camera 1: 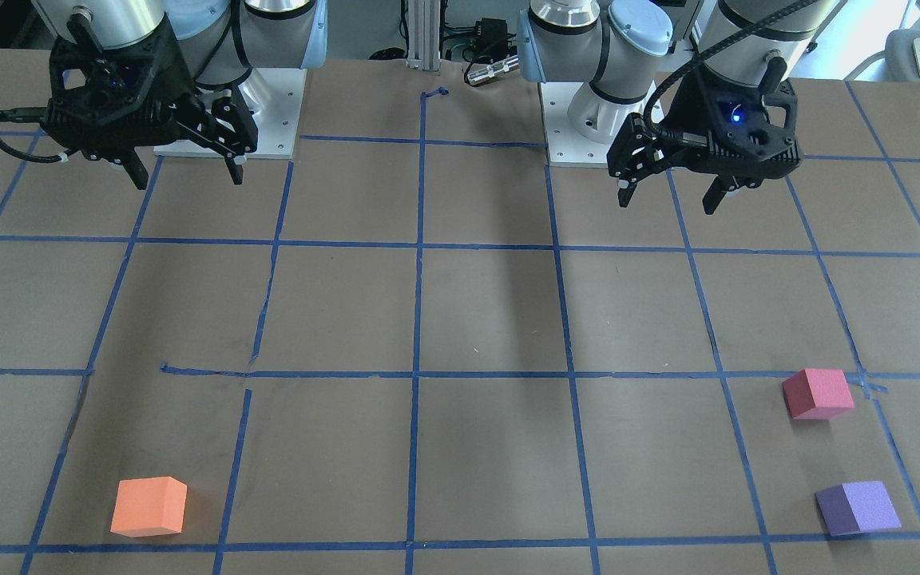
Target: Arrange blocks in a line
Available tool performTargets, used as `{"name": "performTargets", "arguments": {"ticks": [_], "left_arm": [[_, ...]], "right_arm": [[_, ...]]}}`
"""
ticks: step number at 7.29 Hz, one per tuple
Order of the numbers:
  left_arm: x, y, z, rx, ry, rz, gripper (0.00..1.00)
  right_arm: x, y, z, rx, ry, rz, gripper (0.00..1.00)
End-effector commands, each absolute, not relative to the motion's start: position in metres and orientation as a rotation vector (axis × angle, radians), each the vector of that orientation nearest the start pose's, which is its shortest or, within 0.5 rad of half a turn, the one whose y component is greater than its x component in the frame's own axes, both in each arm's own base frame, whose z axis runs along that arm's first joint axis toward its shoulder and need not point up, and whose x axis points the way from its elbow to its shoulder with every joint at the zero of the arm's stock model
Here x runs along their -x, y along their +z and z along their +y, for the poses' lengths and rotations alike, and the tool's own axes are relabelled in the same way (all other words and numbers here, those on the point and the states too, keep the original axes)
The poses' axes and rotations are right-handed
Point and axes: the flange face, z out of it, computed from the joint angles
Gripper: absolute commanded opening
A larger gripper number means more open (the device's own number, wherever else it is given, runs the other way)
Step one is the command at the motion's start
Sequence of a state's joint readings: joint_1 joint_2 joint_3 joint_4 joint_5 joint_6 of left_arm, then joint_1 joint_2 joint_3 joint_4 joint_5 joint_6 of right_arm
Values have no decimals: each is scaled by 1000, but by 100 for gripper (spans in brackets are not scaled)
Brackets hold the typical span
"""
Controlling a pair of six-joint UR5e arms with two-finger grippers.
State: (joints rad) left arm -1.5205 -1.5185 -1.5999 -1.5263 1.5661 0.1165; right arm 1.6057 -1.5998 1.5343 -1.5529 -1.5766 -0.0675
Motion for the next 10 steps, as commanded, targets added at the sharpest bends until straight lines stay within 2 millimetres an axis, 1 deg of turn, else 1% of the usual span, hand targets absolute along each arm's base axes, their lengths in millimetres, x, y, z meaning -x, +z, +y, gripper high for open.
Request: {"name": "performTargets", "arguments": {"ticks": [1,5,8,9,10], "left_arm": [[110,503,-482,-109,-106,3137,100],[109,501,-484,-109,-101,3137,100],[110,503,-480,-120,-103,3132,100],[109,506,-478,-123,-105,3131,100],[113,502,-477,-134,-81,3132,100]], "right_arm": [[-149,518,-480,159,-87,3142,100],[-148,519,-478,156,-77,3141,100],[-148,517,-481,133,-87,3150,100],[-142,516,-482,118,-82,3156,100],[-128,505,-494,73,-46,3152,100]]}}
